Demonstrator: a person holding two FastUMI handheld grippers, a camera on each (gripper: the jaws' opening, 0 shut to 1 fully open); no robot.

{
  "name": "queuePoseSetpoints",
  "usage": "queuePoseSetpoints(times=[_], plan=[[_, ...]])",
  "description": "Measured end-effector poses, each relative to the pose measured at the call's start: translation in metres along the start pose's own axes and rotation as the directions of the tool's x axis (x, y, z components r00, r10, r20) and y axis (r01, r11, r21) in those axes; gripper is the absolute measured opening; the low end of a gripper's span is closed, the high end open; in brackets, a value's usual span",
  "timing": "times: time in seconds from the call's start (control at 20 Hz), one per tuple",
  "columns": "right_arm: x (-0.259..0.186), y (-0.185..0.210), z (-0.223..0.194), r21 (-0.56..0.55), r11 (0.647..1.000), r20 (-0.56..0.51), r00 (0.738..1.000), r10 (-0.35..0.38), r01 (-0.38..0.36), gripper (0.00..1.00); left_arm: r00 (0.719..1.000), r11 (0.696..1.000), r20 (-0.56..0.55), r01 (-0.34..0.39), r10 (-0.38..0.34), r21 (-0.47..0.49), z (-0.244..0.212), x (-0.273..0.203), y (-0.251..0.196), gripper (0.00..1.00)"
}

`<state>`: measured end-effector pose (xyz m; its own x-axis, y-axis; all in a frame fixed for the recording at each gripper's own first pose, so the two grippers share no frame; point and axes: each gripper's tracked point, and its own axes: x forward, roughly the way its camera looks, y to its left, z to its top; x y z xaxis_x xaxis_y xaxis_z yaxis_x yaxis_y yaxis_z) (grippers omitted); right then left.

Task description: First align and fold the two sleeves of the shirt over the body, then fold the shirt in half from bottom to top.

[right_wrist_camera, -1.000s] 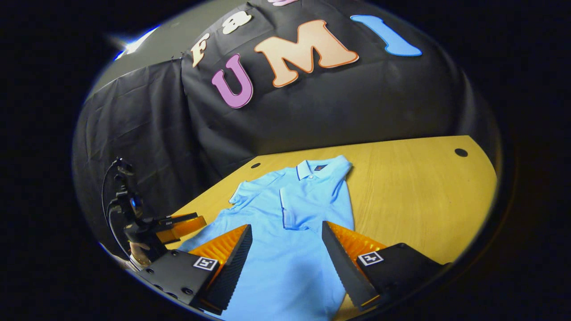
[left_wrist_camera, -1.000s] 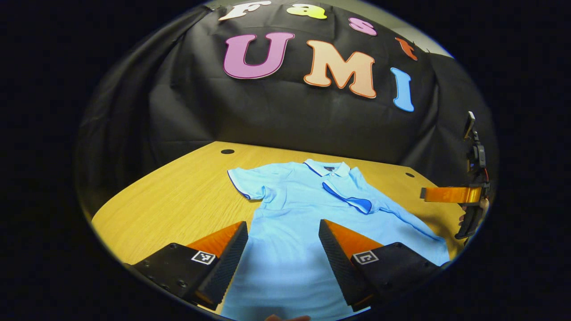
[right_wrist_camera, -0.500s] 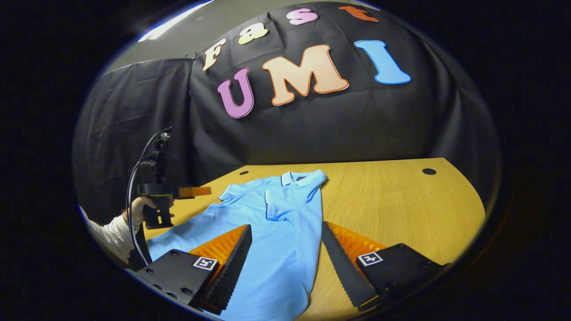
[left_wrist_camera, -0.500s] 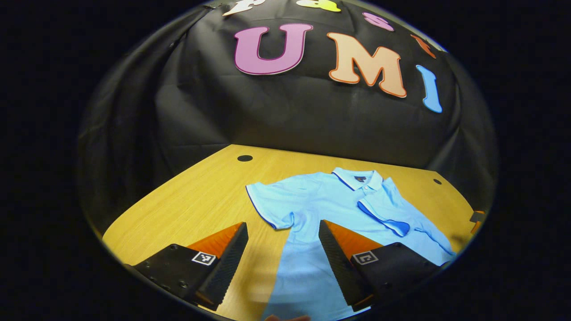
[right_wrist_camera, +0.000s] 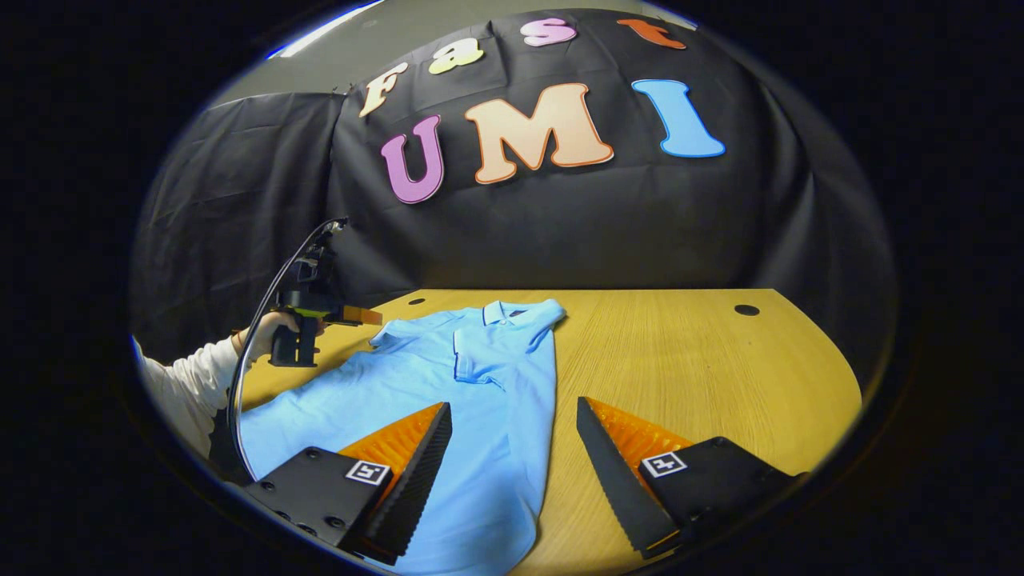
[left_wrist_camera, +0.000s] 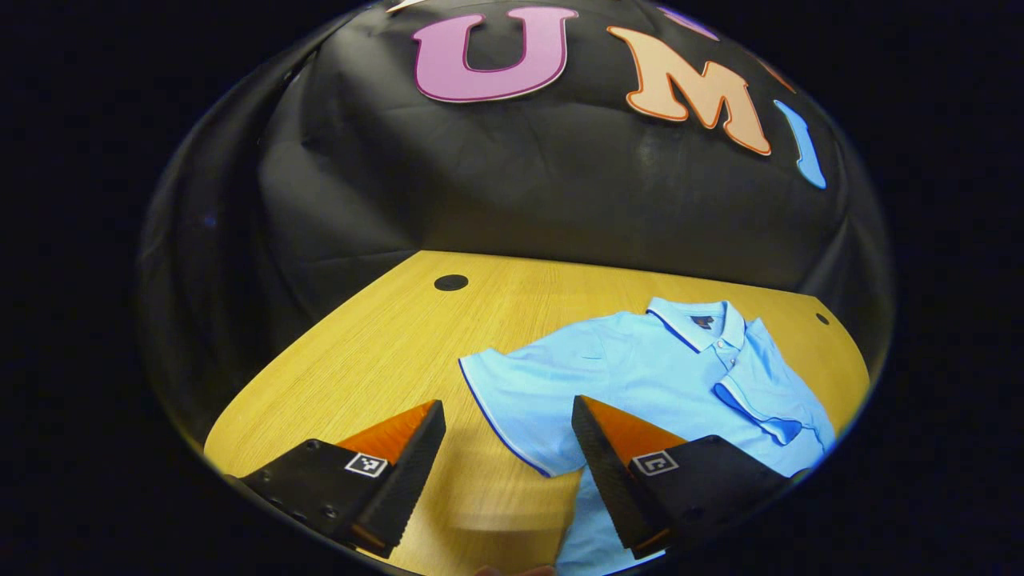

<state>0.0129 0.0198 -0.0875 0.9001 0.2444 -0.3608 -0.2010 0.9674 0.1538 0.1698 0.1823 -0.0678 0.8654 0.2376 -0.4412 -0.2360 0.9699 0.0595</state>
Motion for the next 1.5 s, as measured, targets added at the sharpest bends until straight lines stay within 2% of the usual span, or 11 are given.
queuePoseSetpoints(times=[0.25,0.45,0.75,1.0,1.1,1.15,1.2,1.25,1.3,1.35,1.5], plan=[[-0.005,0.000,0.004,0.009,1.000,0.019,1.000,0.001,-0.001,0.98,0.996,0.999,-0.087,0.035,-0.037,-0.023,-0.012,0.026,0.004,0.94],[-0.006,-0.012,0.009,0.002,1.000,0.031,0.999,-0.025,0.025,0.98,0.991,0.999,-0.128,0.034,-0.032,0.011,-0.020,0.037,0.009,0.94],[-0.007,-0.023,0.007,0.010,0.999,0.031,0.998,-0.049,0.049,0.98,0.984,0.995,-0.165,0.080,-0.070,0.055,-0.024,0.040,-0.004,0.95],[-0.006,-0.014,-0.002,0.006,1.000,0.011,1.000,-0.026,0.026,0.98,0.979,0.989,-0.166,0.134,-0.121,0.066,-0.027,0.039,-0.008,0.85],[-0.005,-0.014,-0.002,0.011,1.000,0.009,1.000,-0.022,0.021,0.98,0.975,0.985,-0.163,0.162,-0.150,0.065,-0.026,0.040,-0.014,0.76],[-0.004,-0.016,-0.003,0.008,1.000,0.008,1.000,-0.026,0.026,0.98,0.973,0.982,-0.156,0.180,-0.169,0.062,-0.027,0.041,-0.018,0.60],[-0.004,-0.016,-0.003,0.005,1.000,0.009,1.000,-0.028,0.028,0.98,0.970,0.978,-0.150,0.203,-0.193,0.055,-0.024,0.042,-0.022,0.55],[-0.005,-0.017,-0.002,0.005,1.000,0.010,0.999,-0.030,0.030,0.98,0.965,0.973,-0.145,0.226,-0.217,0.053,-0.024,0.042,-0.026,0.31],[-0.007,-0.016,-0.001,0.007,0.999,0.013,0.999,-0.031,0.031,0.98,0.965,0.972,-0.146,0.229,-0.219,0.054,-0.024,0.042,-0.028,0.23],[-0.007,-0.017,0.000,0.009,0.999,0.015,0.999,-0.033,0.033,0.98,0.965,0.973,-0.146,0.226,-0.216,0.053,-0.023,0.043,-0.027,0.06],[-0.009,-0.019,0.003,0.009,0.999,0.024,0.999,-0.041,0.041,0.98,0.966,0.973,-0.149,0.222,-0.210,0.067,-0.022,0.042,-0.030,0.01]])
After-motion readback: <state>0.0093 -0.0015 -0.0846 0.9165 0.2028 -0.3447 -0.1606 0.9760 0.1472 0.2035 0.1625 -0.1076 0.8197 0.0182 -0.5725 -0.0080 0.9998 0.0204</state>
